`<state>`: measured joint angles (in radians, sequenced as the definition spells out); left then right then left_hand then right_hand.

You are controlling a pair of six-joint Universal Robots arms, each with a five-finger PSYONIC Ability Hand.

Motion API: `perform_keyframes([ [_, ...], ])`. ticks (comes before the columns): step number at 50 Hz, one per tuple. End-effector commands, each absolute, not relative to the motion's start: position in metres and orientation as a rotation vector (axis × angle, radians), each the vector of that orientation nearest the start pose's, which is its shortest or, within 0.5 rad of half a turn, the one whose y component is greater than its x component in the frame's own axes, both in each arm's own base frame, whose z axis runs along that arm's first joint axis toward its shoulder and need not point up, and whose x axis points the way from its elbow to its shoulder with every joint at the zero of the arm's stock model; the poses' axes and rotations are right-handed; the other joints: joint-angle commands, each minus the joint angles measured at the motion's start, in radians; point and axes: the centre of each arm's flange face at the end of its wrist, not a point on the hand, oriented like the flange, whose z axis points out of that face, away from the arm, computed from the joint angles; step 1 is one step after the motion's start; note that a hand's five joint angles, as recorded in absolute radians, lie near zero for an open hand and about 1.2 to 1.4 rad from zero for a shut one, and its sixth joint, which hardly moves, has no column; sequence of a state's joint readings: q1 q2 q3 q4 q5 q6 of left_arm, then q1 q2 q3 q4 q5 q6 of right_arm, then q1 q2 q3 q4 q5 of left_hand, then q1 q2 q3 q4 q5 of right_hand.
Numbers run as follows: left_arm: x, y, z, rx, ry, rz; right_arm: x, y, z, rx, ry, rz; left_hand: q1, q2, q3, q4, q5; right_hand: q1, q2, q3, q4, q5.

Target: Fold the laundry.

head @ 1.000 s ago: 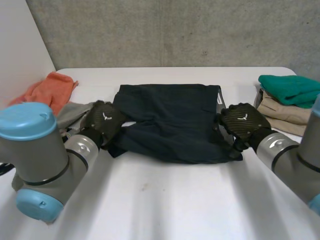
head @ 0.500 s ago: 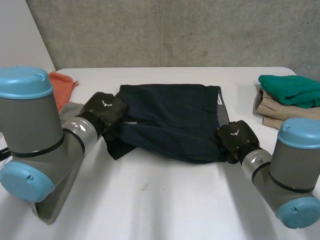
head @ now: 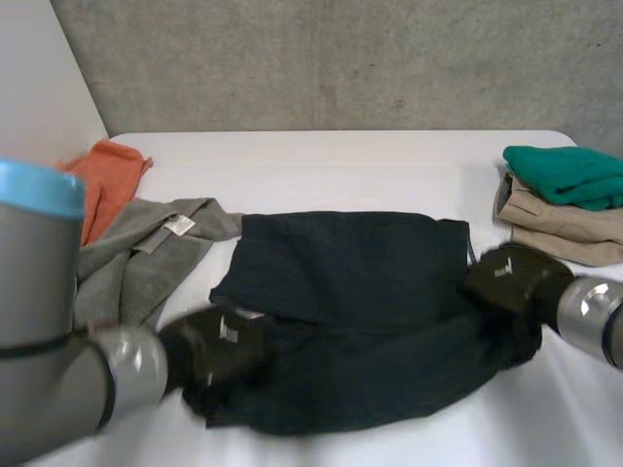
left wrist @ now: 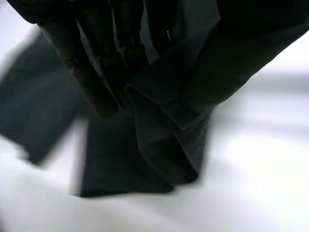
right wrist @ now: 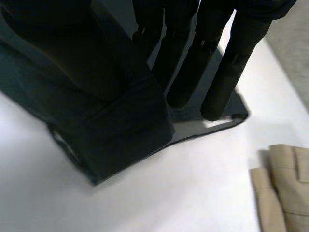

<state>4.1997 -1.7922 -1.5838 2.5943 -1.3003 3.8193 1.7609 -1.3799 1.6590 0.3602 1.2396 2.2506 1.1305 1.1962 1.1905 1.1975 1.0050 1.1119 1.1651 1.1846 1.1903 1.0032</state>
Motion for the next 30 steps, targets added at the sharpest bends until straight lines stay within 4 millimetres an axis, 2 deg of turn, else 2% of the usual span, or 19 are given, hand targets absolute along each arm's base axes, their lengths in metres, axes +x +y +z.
perform_keyframes([
  [1,-0.302,-0.251,0.233,1.46,2.253,-1.725,0.235,-0.295,0.208,-1.329,2.314,-1.698,0.266,0.2,0.206,0.199,0.217,0.284,0.231,0.212,0.206,0.219],
  [3,-0.312,-0.277,0.232,1.371,2.219,-1.781,0.243,-0.312,0.208,-1.246,2.313,-1.78,0.266,0.2,0.206,0.199,0.217,0.284,0.231,0.212,0.206,0.219],
  [7,-0.326,-0.305,0.229,1.286,2.195,-1.817,0.258,-0.339,0.201,-1.142,2.282,-1.884,0.266,0.2,0.206,0.199,0.217,0.284,0.231,0.212,0.206,0.219],
  [10,-0.335,-0.319,0.223,1.252,2.17,-1.843,0.269,-0.352,0.194,-1.118,2.245,-1.941,0.266,0.2,0.206,0.199,0.217,0.284,0.231,0.212,0.206,0.219],
  [14,-0.344,-0.349,0.207,1.159,2.134,-1.863,0.283,-0.373,0.178,-1.098,2.198,-2.035,0.266,0.2,0.206,0.199,0.217,0.284,0.231,0.212,0.206,0.219],
  [18,-0.354,-0.359,0.198,1.139,2.112,-1.901,0.291,-0.394,0.159,-1.076,2.176,-2.116,0.266,0.2,0.206,0.199,0.217,0.284,0.231,0.212,0.206,0.219],
  [21,-0.362,-0.361,0.197,1.136,2.093,-1.941,0.295,-0.403,0.153,-1.061,2.155,-2.165,0.266,0.2,0.206,0.199,0.217,0.284,0.231,0.212,0.206,0.219],
  [22,-0.365,-0.363,0.198,1.122,2.079,-1.972,0.297,-0.41,0.152,-1.03,2.133,-2.217,0.095,0.029,0.035,0.028,0.046,0.133,0.08,0.06,0.054,0.067],
  [25,-0.367,-0.366,0.204,1.082,2.069,-2.014,0.296,-0.421,0.156,-0.956,2.103,-2.314,-0.443,-0.509,-0.503,-0.51,-0.492,-0.589,-0.642,-0.661,-0.667,-0.654],
  [26,-0.368,-0.366,0.207,1.058,2.08,-2.038,0.295,-0.426,0.159,-0.891,2.086,-2.377,-0.776,-0.841,-0.836,-0.843,-0.825,-0.759,-0.813,-0.832,-0.838,-0.825],
  [27,-0.369,-0.365,0.208,1.052,2.089,-2.05,0.295,-0.428,0.16,-0.867,2.08,-2.401,-0.956,-1.022,-1.016,-1.023,-1.005,-0.814,-0.867,-0.886,-0.892,-0.879],
  [28,-0.37,-0.363,0.209,1.049,2.103,-2.057,0.293,-0.431,0.162,-0.836,2.076,-2.427,-0.956,-1.022,-1.016,-1.023,-1.005,-0.904,-0.957,-0.977,-0.983,-0.97],
  [30,-0.376,-0.355,0.217,1.048,2.127,-2.095,0.289,-0.435,0.169,-0.765,2.06,-2.475,-0.956,-1.022,-1.016,-1.023,-1.005,-0.937,-0.991,-1.01,-1.016,-1.003],
])
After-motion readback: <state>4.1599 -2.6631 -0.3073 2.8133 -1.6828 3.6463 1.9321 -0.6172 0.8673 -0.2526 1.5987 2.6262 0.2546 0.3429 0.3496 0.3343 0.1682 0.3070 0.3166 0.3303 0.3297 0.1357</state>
